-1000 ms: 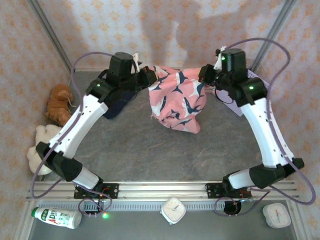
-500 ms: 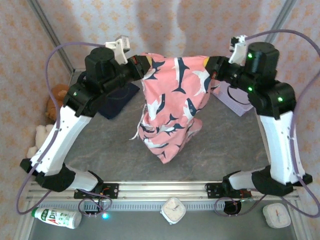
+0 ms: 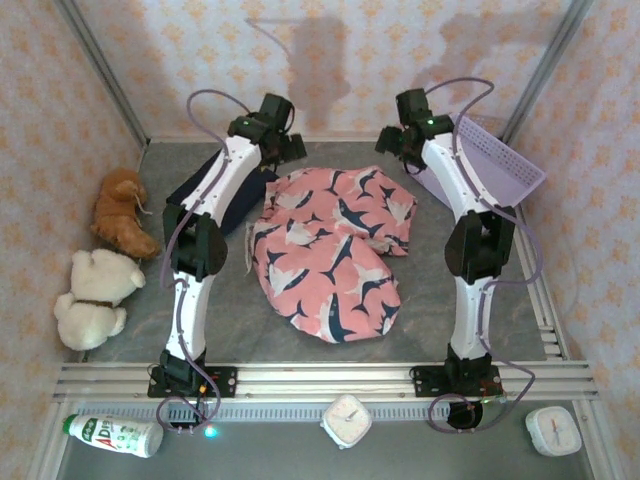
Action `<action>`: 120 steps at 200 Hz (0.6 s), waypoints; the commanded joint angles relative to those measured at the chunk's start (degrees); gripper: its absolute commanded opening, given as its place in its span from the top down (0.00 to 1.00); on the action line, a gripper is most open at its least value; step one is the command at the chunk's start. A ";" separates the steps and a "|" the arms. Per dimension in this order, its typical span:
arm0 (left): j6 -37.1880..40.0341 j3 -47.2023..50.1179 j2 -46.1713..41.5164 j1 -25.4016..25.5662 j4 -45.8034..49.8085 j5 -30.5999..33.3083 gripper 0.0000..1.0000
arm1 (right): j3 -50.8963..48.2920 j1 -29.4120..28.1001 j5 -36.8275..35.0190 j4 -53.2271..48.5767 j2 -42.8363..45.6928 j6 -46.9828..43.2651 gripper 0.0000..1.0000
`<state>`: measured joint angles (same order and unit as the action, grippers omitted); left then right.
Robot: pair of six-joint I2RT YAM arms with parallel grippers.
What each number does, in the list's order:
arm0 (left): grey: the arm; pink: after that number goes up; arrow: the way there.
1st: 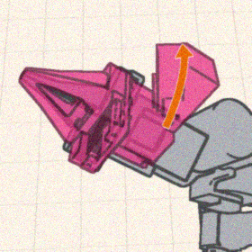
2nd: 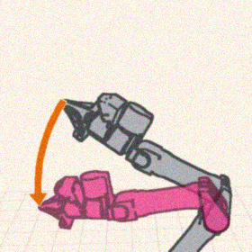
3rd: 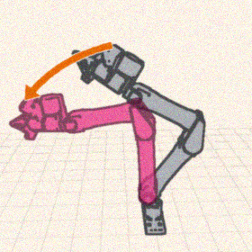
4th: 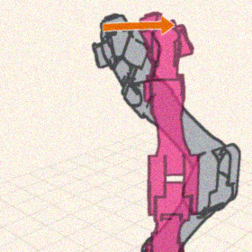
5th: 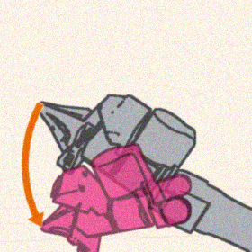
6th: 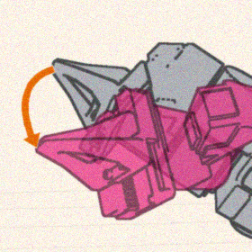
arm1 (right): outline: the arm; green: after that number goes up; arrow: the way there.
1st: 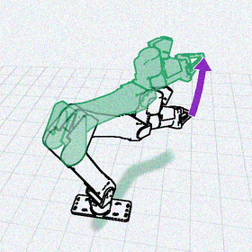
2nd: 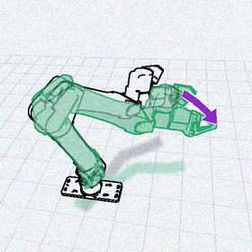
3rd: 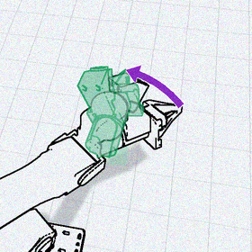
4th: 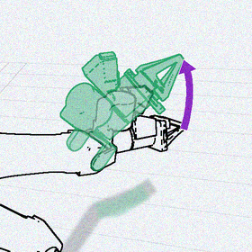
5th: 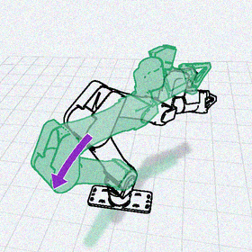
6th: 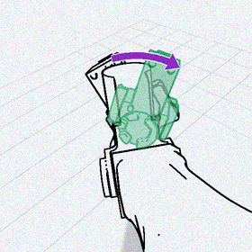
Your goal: Fold and stack the mixed laundry pile
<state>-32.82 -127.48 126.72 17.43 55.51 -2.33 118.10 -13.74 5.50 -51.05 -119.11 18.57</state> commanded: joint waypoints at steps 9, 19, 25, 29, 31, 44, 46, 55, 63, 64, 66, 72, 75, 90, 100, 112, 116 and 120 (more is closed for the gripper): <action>0.70 16.83 -17.74 0.93 -3.47 -0.93 0.05 | -16.63 -0.68 0.49 1.45 15.67 1.25 0.13; 0.15 24.20 -22.51 0.88 -5.72 -1.36 0.05 | -23.90 -0.68 1.90 2.32 20.02 1.72 0.13; -0.26 28.52 -24.91 0.90 -6.79 -1.49 0.05 | -28.06 -0.65 2.81 2.53 22.40 1.73 0.13; -0.48 31.32 -26.46 0.86 -7.44 -1.60 0.05 | -30.75 -0.66 3.16 2.61 24.08 1.82 0.13; -0.56 32.67 -27.21 0.85 -7.74 -1.62 0.05 | -32.13 -0.67 3.37 2.62 24.95 1.93 0.13; -1.97 41.38 -31.74 0.94 -9.54 -1.83 0.05 | -40.21 -0.70 5.53 2.63 30.07 3.01 0.13; -2.20 42.72 -32.42 0.92 -9.89 -1.96 0.05 | -41.31 -0.75 6.16 2.69 30.87 3.26 0.13; -3.31 48.39 -35.06 0.89 -11.56 -2.29 0.05 | -46.84 -0.81 9.54 3.51 34.11 4.62 0.13; -4.34 53.16 -37.09 0.94 -13.03 -2.30 0.05 | -51.21 -1.23 12.54 4.32 36.67 5.98 0.13; -4.48 53.76 -37.30 0.98 -13.22 -2.27 0.05 | -51.74 -1.31 12.93 4.48 36.98 6.14 0.13; -4.72 54.60 -37.67 0.93 -13.49 -2.25 0.05 | -52.65 -1.41 13.52 4.78 37.51 6.46 0.13; -5.56 57.47 -38.66 1.00 -14.39 -2.07 0.05 | -55.74 -2.10 15.41 5.64 39.14 7.16 0.13; -5.97 58.55 -39.19 0.96 -14.86 -2.13 0.05 | -57.14 -2.47 16.19 6.07 39.87 7.49 0.13; -7.61 64.80 -41.09 0.99 -18.35 -1.29 0.05 | -63.30 -4.83 19.67 9.24 42.13 8.18 0.13; -8.68 68.41 -41.75 0.91 -21.54 -0.84 0.05 | -66.64 -6.26 22.63 11.78 42.41 8.08 0.13; -9.35 71.46 -41.67 1.00 -25.40 -1.27 0.05 | -69.73 -7.46 25.25 15.09 41.74 7.82 0.13; -9.37 72.34 -41.36 0.96 -26.78 -1.52 0.06 | -70.49 -7.59 25.55 15.70 41.23 7.80 0.13; -9.29 73.00 -41.04 0.98 -28.18 -1.82 0.06 | -71.07 -7.64 25.76 16.20 40.58 7.80 0.14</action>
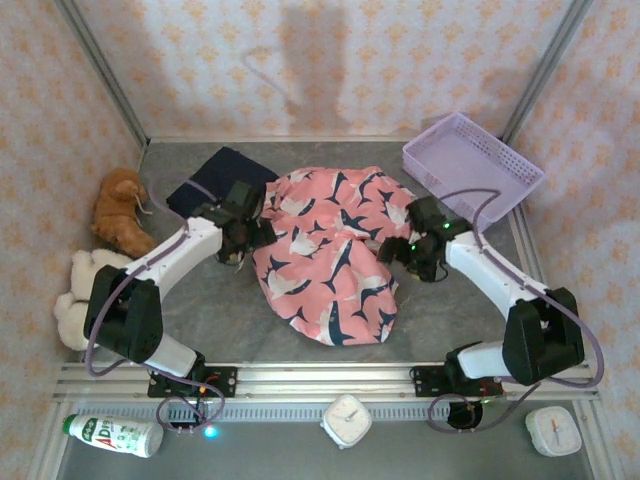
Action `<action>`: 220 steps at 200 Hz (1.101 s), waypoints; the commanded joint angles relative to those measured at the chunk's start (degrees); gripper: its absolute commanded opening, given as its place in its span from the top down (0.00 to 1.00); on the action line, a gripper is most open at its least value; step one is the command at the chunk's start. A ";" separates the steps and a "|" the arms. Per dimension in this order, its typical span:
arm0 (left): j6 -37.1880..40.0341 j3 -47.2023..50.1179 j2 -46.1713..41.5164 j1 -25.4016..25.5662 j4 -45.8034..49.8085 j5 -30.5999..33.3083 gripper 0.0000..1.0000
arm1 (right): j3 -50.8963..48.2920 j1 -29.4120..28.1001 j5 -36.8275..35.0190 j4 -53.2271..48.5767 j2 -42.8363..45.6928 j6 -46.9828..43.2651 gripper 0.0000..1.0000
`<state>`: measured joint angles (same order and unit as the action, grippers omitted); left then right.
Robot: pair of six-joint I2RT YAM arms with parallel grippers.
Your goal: Fold and stack the mixed laundry pile
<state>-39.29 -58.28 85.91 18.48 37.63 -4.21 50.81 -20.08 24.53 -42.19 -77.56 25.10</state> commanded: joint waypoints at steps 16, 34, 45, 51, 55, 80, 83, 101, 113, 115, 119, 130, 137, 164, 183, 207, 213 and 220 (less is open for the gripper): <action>-2.51 4.95 2.32 -0.03 -13.95 -1.23 0.11 | -4.90 -1.28 6.06 8.29 -4.05 0.71 0.31; -2.51 3.88 4.93 0.51 -15.09 -3.03 0.44 | -3.28 -0.71 1.58 7.00 -6.14 0.54 0.77; -2.81 2.52 5.01 1.68 -14.29 -2.79 0.65 | -1.09 0.87 -1.99 5.48 -6.11 0.83 1.00; -2.96 1.54 4.69 2.62 -13.57 -2.57 0.77 | 0.32 2.26 -3.14 5.05 -5.80 1.04 1.00; -3.06 0.80 4.35 3.29 -12.95 -2.22 0.87 | 1.22 3.32 -3.48 5.04 -5.55 1.16 1.00; -3.76 -5.73 3.12 8.01 -8.60 -0.21 1.00 | 8.12 9.93 -5.56 6.67 -5.42 2.68 1.00; -3.82 -6.65 3.19 8.49 -8.38 0.11 1.00 | 9.15 10.54 -5.96 6.80 -5.87 2.74 1.00; -3.94 -12.30 5.43 9.60 -9.03 0.51 1.00 | 16.62 12.70 -8.74 7.07 -10.01 1.14 1.00; -3.31 -17.41 9.34 9.56 -8.39 1.03 1.00 | 21.96 13.36 -10.55 7.08 -14.53 -0.50 1.00; -2.96 -18.50 10.21 9.56 -7.84 1.10 0.95 | 22.80 13.45 -10.84 7.07 -15.53 -0.87 1.00; -2.08 -20.75 11.93 9.60 -6.88 1.06 0.82 | 24.60 13.60 -11.31 6.91 -17.37 -1.46 1.00; -0.04 -28.93 18.75 9.57 -1.10 1.48 0.39 | 30.10 13.95 -12.01 5.28 -22.93 -2.99 1.00; 1.38 -34.83 22.75 9.62 3.78 2.16 0.31 | 34.15 14.26 -12.12 2.64 -26.39 -3.50 0.86; 3.52 -40.33 26.33 9.78 10.88 4.14 0.26 | 38.25 14.56 -10.39 -0.52 -28.94 -4.18 0.30; 2.65 -33.50 20.49 9.64 8.39 4.99 0.23 | 31.76 14.54 -10.56 0.97 -22.62 -4.58 0.21; 0.67 -21.98 13.71 9.74 3.85 2.28 0.25 | 22.52 14.55 -11.32 -0.33 -13.29 -6.45 0.16; -0.27 -18.60 12.05 9.75 1.87 1.08 0.27 | 20.22 14.54 -11.35 -0.74 -11.25 -6.69 0.16; -1.28 -14.68 10.18 9.73 -0.83 -0.05 0.30 | 17.51 14.54 -11.13 -0.91 -8.62 -6.92 0.14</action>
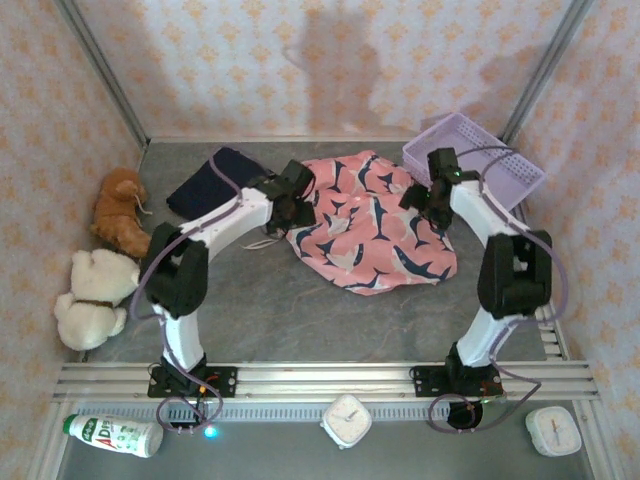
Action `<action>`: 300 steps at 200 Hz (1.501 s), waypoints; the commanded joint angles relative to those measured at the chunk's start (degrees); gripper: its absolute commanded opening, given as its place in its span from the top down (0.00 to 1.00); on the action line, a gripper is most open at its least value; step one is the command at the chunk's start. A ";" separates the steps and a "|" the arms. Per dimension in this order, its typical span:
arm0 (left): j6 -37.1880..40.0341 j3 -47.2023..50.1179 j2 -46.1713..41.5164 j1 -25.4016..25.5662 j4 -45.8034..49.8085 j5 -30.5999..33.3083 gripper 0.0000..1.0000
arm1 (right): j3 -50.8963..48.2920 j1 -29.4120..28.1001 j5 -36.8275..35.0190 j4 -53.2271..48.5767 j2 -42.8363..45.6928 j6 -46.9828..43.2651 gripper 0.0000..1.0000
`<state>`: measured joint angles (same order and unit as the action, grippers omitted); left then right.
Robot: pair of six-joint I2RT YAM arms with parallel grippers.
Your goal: Fold and stack the mixed laundry pile
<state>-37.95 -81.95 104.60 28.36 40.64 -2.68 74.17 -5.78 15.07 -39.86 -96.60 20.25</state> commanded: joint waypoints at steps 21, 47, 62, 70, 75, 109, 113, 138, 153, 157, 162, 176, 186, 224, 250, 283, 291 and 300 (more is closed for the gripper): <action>-5.85 19.02 -11.89 -0.14 -13.99 -4.43 0.33 | -12.87 0.32 -3.34 -3.02 15.49 -1.87 0.10; -7.78 22.38 -9.03 0.47 -24.46 -7.25 0.26 | -18.05 0.33 -1.87 0.92 14.28 -0.97 0.08; -8.01 20.17 -4.77 0.98 -27.33 -7.55 0.25 | -19.71 0.33 0.06 4.75 11.39 0.25 0.08; -8.11 18.50 -2.45 1.23 -28.61 -7.79 0.26 | -20.22 0.33 1.13 6.79 9.79 0.93 0.07; -8.27 17.23 -1.02 1.35 -29.23 -7.87 0.26 | -20.45 0.33 1.82 8.00 8.69 1.47 0.07; -8.12 8.55 6.63 1.37 -26.38 -6.76 0.81 | -17.40 0.33 3.22 8.98 2.51 3.34 0.59; -7.95 7.10 6.84 1.35 -24.83 -6.53 0.95 | -16.46 0.33 2.44 7.74 2.52 3.28 0.72; -3.97 0.74 2.13 1.35 -12.73 -3.59 1.00 | -10.98 0.33 -0.78 -0.86 7.37 0.06 1.00; 0.54 -4.27 -1.51 1.27 -2.33 -1.79 1.00 | -6.78 0.33 -0.94 -7.69 12.05 -2.41 1.00; 1.96 -5.73 -2.41 1.26 0.09 -1.56 1.00 | -5.47 0.33 -0.34 -9.75 13.32 -3.11 1.00; 4.05 -7.81 -3.42 1.13 3.70 -1.64 1.00 | -3.81 0.33 0.58 -12.20 14.69 -4.12 1.00; 9.99 -13.07 -5.86 0.76 11.69 -2.86 1.00 | 1.29 0.33 3.06 -18.85 18.08 -5.56 1.00; 12.77 -16.62 -6.63 0.20 16.24 -3.75 1.00 | 4.28 0.33 6.42 -21.61 19.88 -6.22 1.00; 12.14 -22.54 -4.63 -4.19 13.59 -4.11 1.00 | 11.12 0.33 8.31 -19.81 16.42 -3.13 1.00; 8.26 -28.31 6.03 -8.05 7.71 -6.19 0.54 | 13.80 0.63 -1.64 -13.93 6.04 0.76 0.90; 8.59 -52.99 28.66 -7.59 23.05 -11.86 0.09 | 17.76 1.56 -3.94 -13.12 -10.22 3.49 0.37; 9.31 -56.20 30.86 -7.11 25.59 -11.85 0.09 | 18.39 1.56 -3.15 -13.46 -12.05 3.59 0.35; 10.19 -55.45 30.30 -6.49 26.39 -10.63 0.09 | 17.71 1.56 -2.50 -12.98 -12.16 3.97 0.33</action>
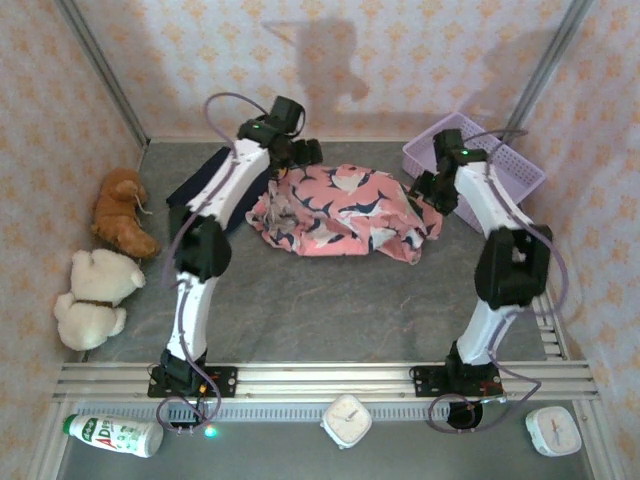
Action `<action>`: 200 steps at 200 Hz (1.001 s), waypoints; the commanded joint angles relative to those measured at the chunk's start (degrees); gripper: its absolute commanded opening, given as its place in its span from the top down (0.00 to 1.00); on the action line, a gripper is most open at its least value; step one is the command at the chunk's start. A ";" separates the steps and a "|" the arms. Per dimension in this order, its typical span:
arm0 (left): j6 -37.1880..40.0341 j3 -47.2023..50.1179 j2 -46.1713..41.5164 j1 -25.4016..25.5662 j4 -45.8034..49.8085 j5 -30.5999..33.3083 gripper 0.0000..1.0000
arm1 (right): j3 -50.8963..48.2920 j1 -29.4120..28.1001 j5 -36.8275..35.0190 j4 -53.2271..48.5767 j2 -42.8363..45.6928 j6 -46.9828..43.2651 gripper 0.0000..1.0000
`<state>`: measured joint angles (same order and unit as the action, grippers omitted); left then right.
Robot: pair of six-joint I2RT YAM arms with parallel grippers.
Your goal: Fold and stack the mixed laundry pile
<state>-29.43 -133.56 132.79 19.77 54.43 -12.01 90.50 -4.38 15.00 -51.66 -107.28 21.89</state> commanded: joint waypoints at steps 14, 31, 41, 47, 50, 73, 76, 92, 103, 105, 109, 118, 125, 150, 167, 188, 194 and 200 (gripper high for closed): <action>2.19 4.93 -3.51 2.78 8.51 0.38 0.09 | -1.85 0.16 -2.46 1.08 1.43 3.09 0.29; 0.79 19.82 -12.73 2.52 0.55 -0.10 0.09 | -5.29 0.16 -3.61 1.96 5.64 2.70 0.27; -0.24 27.58 -17.73 2.55 -3.08 -0.57 0.11 | -7.15 0.19 -4.46 1.81 7.96 2.03 0.27; -0.87 32.03 -20.62 2.55 -5.60 -0.95 0.12 | -8.34 0.16 -4.93 1.76 9.30 1.70 0.27; -2.16 34.28 -21.99 2.55 -6.81 -1.05 0.12 | -9.00 0.16 -5.31 1.76 10.04 1.53 0.27; -8.67 49.35 -30.75 2.92 -17.45 -2.98 0.17 | -13.48 0.12 -7.03 1.77 13.91 0.49 0.27; -9.37 50.75 -31.46 3.04 -18.62 -3.12 0.18 | -13.72 0.17 -7.14 1.74 13.98 0.45 0.27; -12.92 55.46 -33.75 4.09 -22.43 -1.74 0.19 | -15.10 0.16 -8.21 1.46 14.72 0.26 0.27; -15.03 56.20 -34.62 5.04 -22.31 0.86 0.17 | -15.42 0.15 -8.34 1.41 14.73 0.37 0.27; -15.41 56.21 -34.79 5.24 -22.17 1.45 0.17 | -15.54 0.14 -8.39 1.52 14.73 0.40 0.27; -16.18 56.41 -35.10 5.52 -22.15 2.32 0.16 | -15.72 0.16 -8.26 1.65 14.74 0.40 0.27; -18.05 57.21 -35.92 6.21 -22.77 3.97 0.16 | -16.11 0.16 -8.14 2.13 14.74 0.50 0.27; -19.81 58.25 -36.41 6.81 -23.80 4.75 0.20 | -16.44 0.16 -8.13 2.53 14.73 0.85 0.28; -26.68 62.32 -36.01 8.05 -29.00 4.90 0.69 | -17.60 0.17 -7.76 3.70 14.74 1.87 0.29; -30.21 62.64 -33.87 8.38 -31.51 4.95 0.69 | -17.98 0.16 -7.23 4.33 14.80 2.28 0.29; -32.07 59.51 -29.67 8.37 -32.21 5.76 0.65 | -18.12 0.16 -7.34 4.47 14.80 2.35 0.30; -32.18 58.07 -28.36 8.36 -32.03 5.78 0.64 | -18.09 0.16 -7.29 4.50 14.78 2.29 0.30; -32.18 56.73 -26.70 8.37 -31.79 5.54 0.62 | -18.08 0.12 -7.35 4.51 14.81 2.23 0.30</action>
<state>-57.32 -72.53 101.08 28.12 25.43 -9.10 73.10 -4.19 9.19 -47.90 -92.44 23.38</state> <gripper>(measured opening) 0.352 0.703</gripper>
